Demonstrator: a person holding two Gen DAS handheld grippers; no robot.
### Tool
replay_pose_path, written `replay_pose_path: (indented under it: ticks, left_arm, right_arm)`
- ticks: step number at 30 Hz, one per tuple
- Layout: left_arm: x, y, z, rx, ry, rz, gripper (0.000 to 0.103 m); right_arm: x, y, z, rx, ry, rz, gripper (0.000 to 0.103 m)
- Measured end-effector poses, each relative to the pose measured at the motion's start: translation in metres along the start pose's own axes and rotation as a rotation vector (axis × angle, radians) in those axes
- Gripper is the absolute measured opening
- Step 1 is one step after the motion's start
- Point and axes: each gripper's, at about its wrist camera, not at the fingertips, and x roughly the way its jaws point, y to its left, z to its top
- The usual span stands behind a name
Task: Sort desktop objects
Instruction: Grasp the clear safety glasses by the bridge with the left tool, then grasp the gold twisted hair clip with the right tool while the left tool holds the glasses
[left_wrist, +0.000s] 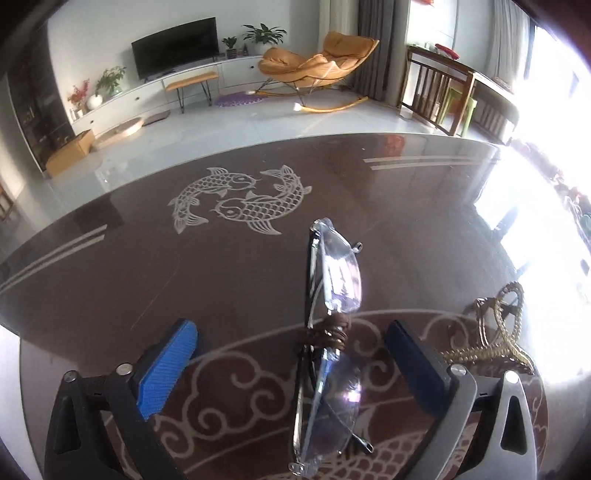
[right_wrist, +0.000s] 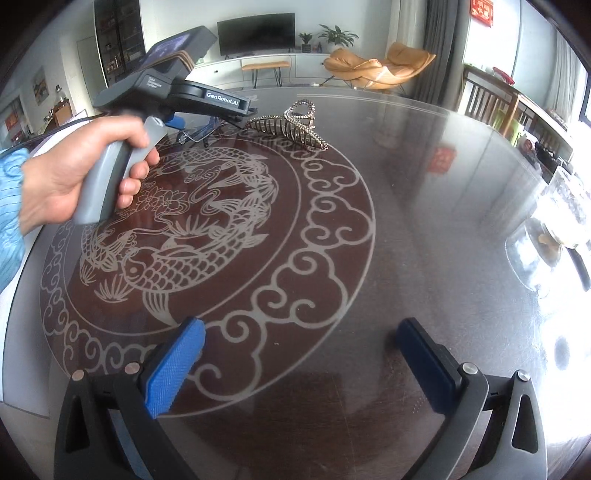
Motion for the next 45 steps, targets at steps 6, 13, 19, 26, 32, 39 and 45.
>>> replay_pose_path:
  ticks: [6, 13, 19, 26, 32, 39, 45]
  left_arm:
    - [-0.022, 0.01, -0.018, -0.02, -0.055, 0.016, 0.024]
    - [-0.092, 0.027, -0.126, -0.041, -0.072, 0.044, 0.024]
    - [-0.137, 0.052, -0.199, -0.132, -0.085, 0.02, 0.023]
    - [-0.137, 0.047, -0.201, -0.095, -0.079, 0.053, 0.024]
    - [-0.138, 0.043, -0.196, -0.094, -0.078, 0.058, 0.024]
    - [-0.14, 0.041, -0.196, -0.095, -0.077, 0.058, 0.024]
    - [-0.141, 0.043, -0.196, -0.114, -0.081, 0.033, 0.024]
  right_arm:
    - [0.0, -0.001, 0.001, 0.002, -0.001, -0.003, 0.103]
    - [0.0, -0.002, 0.0, 0.001, 0.0, -0.003, 0.103]
    - [0.023, -0.005, 0.034, -0.135, 0.026, 0.087, 0.103]
    - [0.094, -0.006, 0.135, -0.226, 0.008, 0.148, 0.103]
    - [0.127, 0.015, 0.183, -0.241, 0.004, 0.159, 0.097]
    - [0.088, 0.029, 0.135, -0.209, -0.059, 0.156, 0.038]
    - [0.025, 0.043, 0.045, -0.144, -0.069, 0.139, 0.023]
